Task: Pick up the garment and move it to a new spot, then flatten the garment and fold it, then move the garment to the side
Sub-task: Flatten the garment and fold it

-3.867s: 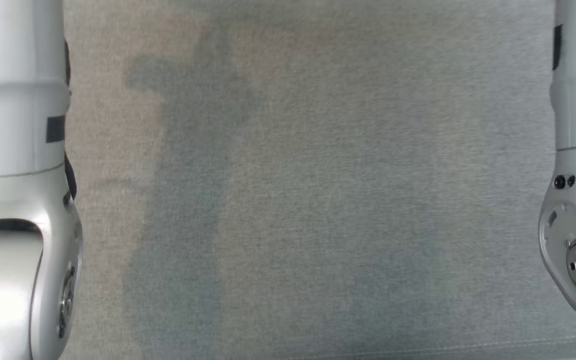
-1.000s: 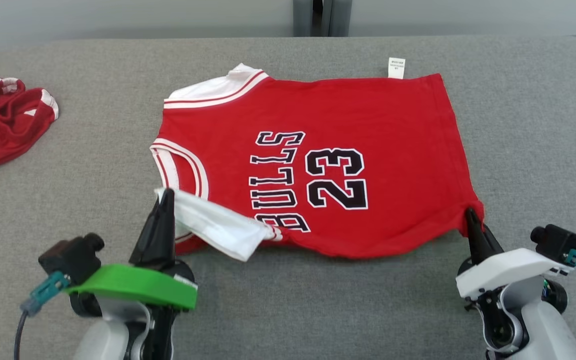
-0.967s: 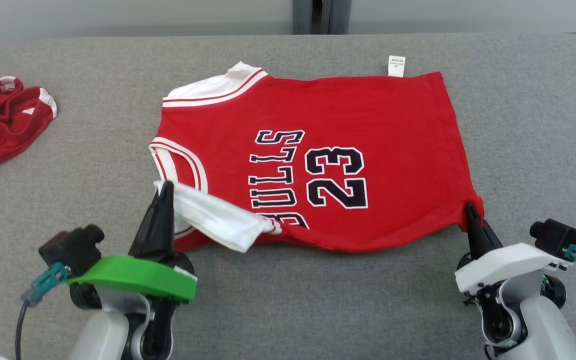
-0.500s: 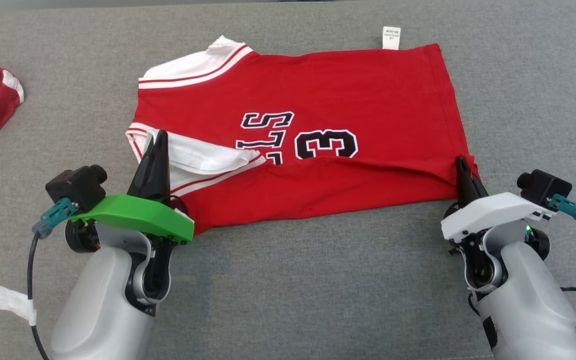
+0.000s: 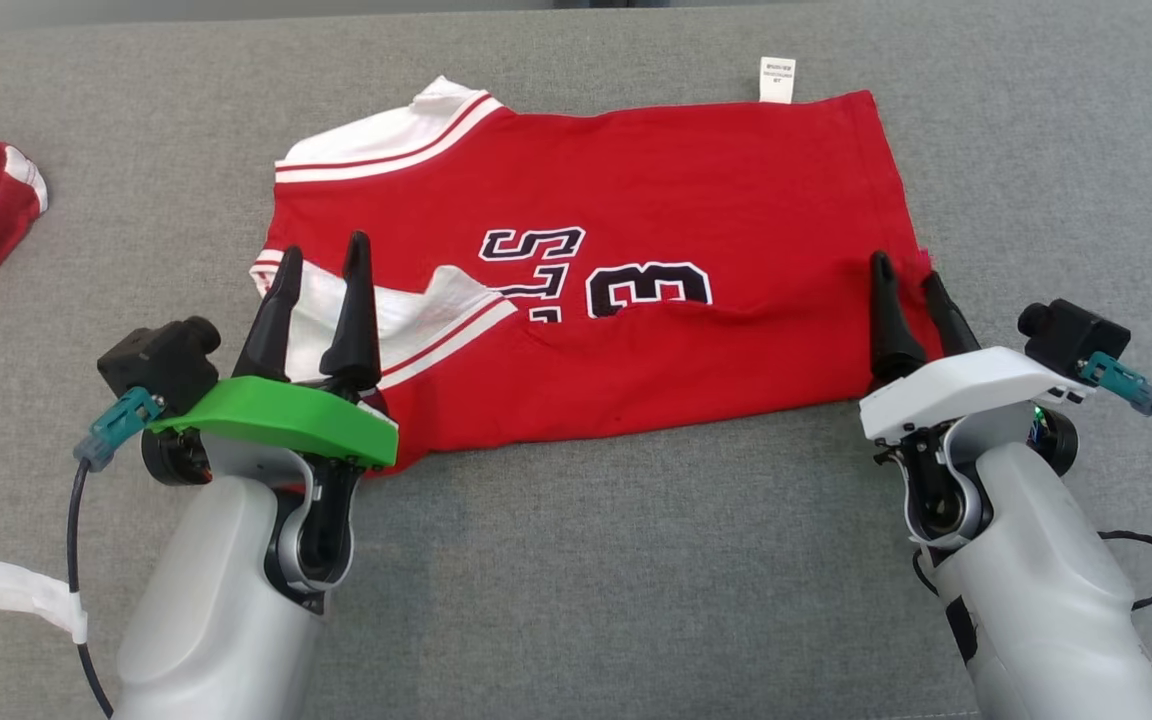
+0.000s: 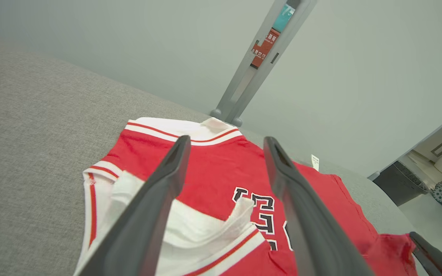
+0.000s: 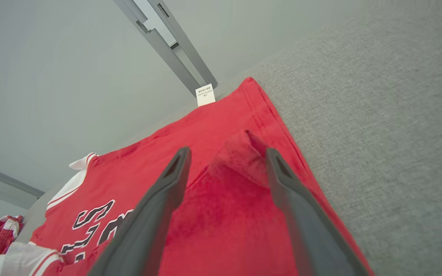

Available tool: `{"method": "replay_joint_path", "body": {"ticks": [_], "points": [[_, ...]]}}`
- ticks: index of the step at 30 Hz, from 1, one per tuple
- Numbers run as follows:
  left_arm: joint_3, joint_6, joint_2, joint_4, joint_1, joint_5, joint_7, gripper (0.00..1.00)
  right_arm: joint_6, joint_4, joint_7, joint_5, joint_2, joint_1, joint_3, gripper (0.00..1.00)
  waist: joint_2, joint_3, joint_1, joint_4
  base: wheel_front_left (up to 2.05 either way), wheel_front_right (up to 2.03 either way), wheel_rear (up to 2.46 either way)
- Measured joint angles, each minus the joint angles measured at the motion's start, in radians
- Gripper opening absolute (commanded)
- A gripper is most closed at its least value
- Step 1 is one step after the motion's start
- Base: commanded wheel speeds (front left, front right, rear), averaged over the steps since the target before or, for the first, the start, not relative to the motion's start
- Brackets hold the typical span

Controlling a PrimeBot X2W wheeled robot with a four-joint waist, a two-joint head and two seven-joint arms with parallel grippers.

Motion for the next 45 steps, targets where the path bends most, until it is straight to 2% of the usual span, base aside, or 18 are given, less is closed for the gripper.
{"method": "replay_joint_path", "body": {"ticks": [7,13,19,23,25,28,38,39,40,41,42,43,45], "points": [[-0.002,-0.001,0.006,-0.046,0.009,0.0,-0.006,1.0,0.0,-0.075,-0.009,-0.026,0.0,0.037,-0.03,1.0,0.0,-0.021,0.0,0.0,0.0,0.0,0.0],[-0.016,0.014,0.056,-0.119,0.076,0.005,0.051,1.0,0.0,-0.171,0.027,-0.231,0.0,0.101,-0.103,1.0,0.0,-0.041,0.0,-0.001,0.0,0.0,0.0],[-0.02,0.075,0.146,-0.206,0.207,-0.002,0.191,1.0,0.0,-0.316,0.125,-0.328,0.0,0.216,-0.171,1.0,0.0,-0.057,0.0,0.007,0.0,0.0,0.0],[-0.013,0.131,0.178,-0.233,0.282,-0.036,0.292,1.0,0.0,-0.388,0.181,-0.346,0.0,0.281,-0.189,1.0,0.0,-0.063,0.0,0.013,0.0,0.0,0.0],[-0.007,0.159,0.181,-0.24,0.313,-0.063,0.338,1.0,0.0,-0.421,0.208,-0.354,0.0,0.307,-0.196,1.0,-0.0001,-0.061,0.0,0.013,0.0,0.0,0.0],[0.002,0.177,0.181,-0.244,0.327,-0.082,0.366,1.0,0.0,-0.454,0.24,-0.37,0.0,0.331,-0.198,1.0,0.0,-0.054,0.0,0.01,0.0,0.0,0.0],[0.059,0.187,0.127,-0.173,0.312,-0.188,0.38,1.0,0.0,-0.495,0.289,-0.37,0.0,0.344,-0.18,1.0,0.0,-0.014,0.0001,-0.022,0.0,0.0,0.0],[0.067,0.187,0.122,-0.162,0.305,-0.193,0.375,0.98,0.0,-0.491,0.29,-0.369,0.0,0.342,-0.179,1.0,0.0,-0.01,0.0,-0.026,0.0,0.0,0.0],[0.073,0.187,0.118,-0.156,0.3,-0.199,0.373,0.74,0.0,-0.486,0.292,-0.366,0.0,0.339,-0.177,1.0,0.0,-0.007,0.0001,-0.029,0.0,0.0,0.0],[0.078,0.184,0.112,-0.15,0.293,-0.204,0.364,0.44,0.0,-0.477,0.293,-0.361,0.0,0.334,-0.177,1.0,0.0,-0.003,0.0,-0.032,0.0,0.0,0.0],[0.083,0.181,0.108,-0.142,0.286,-0.21,0.356,0.27,0.0,-0.465,0.293,-0.36,0.0,0.326,-0.176,1.0,0.0,0.001,0.0,-0.035,0.0,0.0,0.0],[0.085,0.174,0.106,-0.137,0.281,-0.212,0.35,0.0,0.0,-0.452,0.292,-0.359,0.0,0.316,-0.176,1.0,0.0,0.004,0.0,-0.037,0.0,0.0,0.0],[0.086,0.166,0.105,-0.129,0.275,-0.212,0.34,0.0,0.0,-0.421,0.292,-0.359,0.0,0.298,-0.175,1.0,0.0,0.01,0.0001,-0.039,0.0,0.0,0.0]]}}
